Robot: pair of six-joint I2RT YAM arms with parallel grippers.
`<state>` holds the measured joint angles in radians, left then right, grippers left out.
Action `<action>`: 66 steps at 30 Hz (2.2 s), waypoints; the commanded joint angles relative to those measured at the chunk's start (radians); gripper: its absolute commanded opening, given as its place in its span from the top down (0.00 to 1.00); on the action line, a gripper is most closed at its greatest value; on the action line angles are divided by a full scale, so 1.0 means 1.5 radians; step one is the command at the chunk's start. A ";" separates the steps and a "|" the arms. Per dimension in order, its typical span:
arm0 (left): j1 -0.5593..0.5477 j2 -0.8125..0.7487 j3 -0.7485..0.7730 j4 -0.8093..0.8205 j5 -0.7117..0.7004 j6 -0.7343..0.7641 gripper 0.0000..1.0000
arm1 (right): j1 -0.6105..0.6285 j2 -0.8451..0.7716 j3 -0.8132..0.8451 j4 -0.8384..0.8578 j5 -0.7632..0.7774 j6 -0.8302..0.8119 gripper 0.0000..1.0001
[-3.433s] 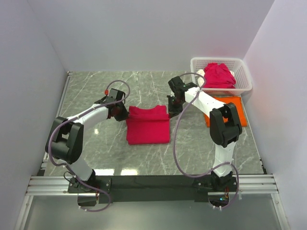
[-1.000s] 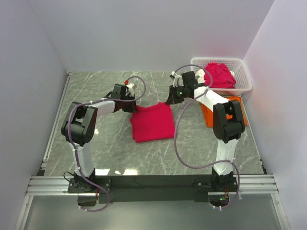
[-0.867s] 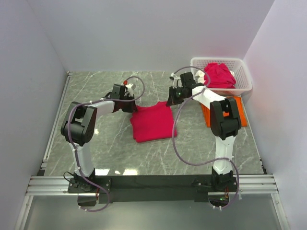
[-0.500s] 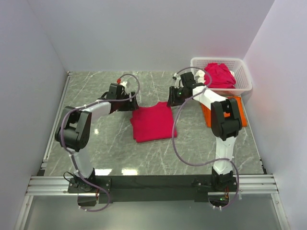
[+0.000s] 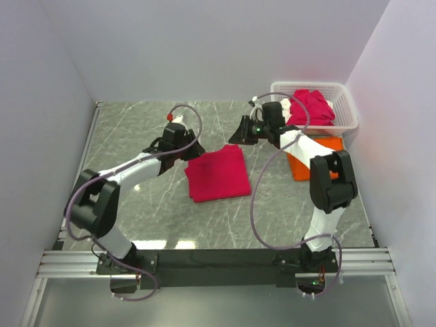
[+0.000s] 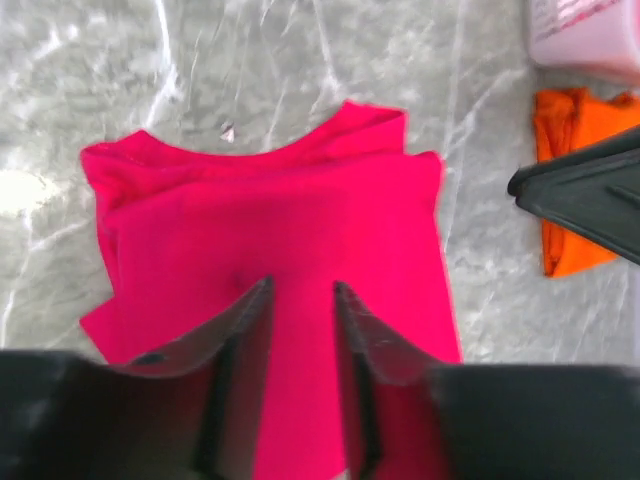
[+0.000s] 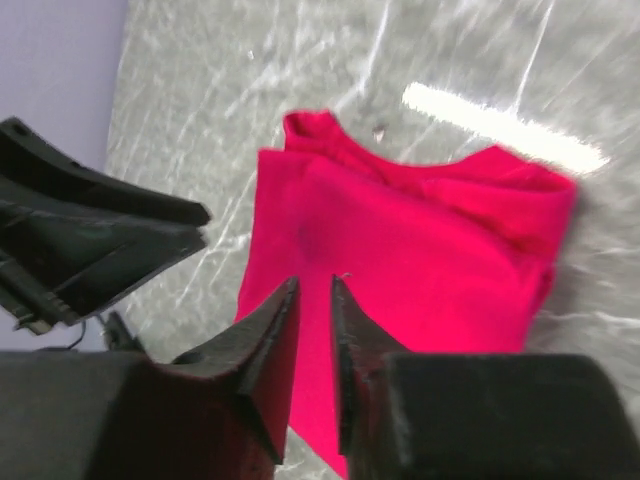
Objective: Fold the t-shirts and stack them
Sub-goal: Fold the tshirt
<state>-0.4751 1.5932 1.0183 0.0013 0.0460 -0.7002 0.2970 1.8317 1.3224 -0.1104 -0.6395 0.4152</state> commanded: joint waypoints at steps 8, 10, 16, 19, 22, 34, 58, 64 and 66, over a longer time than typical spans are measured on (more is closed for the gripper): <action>0.079 0.208 0.079 0.073 0.043 -0.059 0.88 | -0.012 0.185 0.088 0.039 -0.003 0.072 0.86; 0.087 0.239 0.098 0.062 0.047 -0.053 0.89 | -0.019 0.216 0.100 0.030 0.015 0.086 0.88; 0.116 0.293 0.117 0.052 0.046 -0.027 0.92 | -0.033 0.226 0.098 0.042 0.045 0.126 0.89; 0.121 0.282 0.141 0.025 0.051 0.000 0.82 | -0.030 0.185 0.086 0.061 0.027 0.132 0.86; 0.105 0.202 0.136 0.001 0.043 0.014 0.57 | -0.024 0.118 0.061 0.068 0.014 0.133 0.79; -0.017 -0.126 -0.123 -0.028 0.005 -0.133 0.33 | 0.119 -0.100 -0.218 0.223 -0.078 0.191 0.78; 0.033 -0.019 -0.348 0.126 0.028 -0.212 0.99 | 0.097 0.027 -0.247 0.162 -0.075 0.087 1.00; 0.041 -0.064 -0.332 0.074 0.000 -0.179 0.99 | 0.033 0.035 -0.249 0.142 -0.089 0.081 1.00; 0.052 -0.062 -0.332 0.070 0.005 -0.171 0.99 | 0.031 0.075 -0.235 0.119 -0.086 0.075 1.00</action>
<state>-0.4206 1.5059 0.5278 0.2260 0.1154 -1.0210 0.3439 1.8870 0.9501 0.1474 -0.7830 0.5682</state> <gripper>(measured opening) 0.016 0.006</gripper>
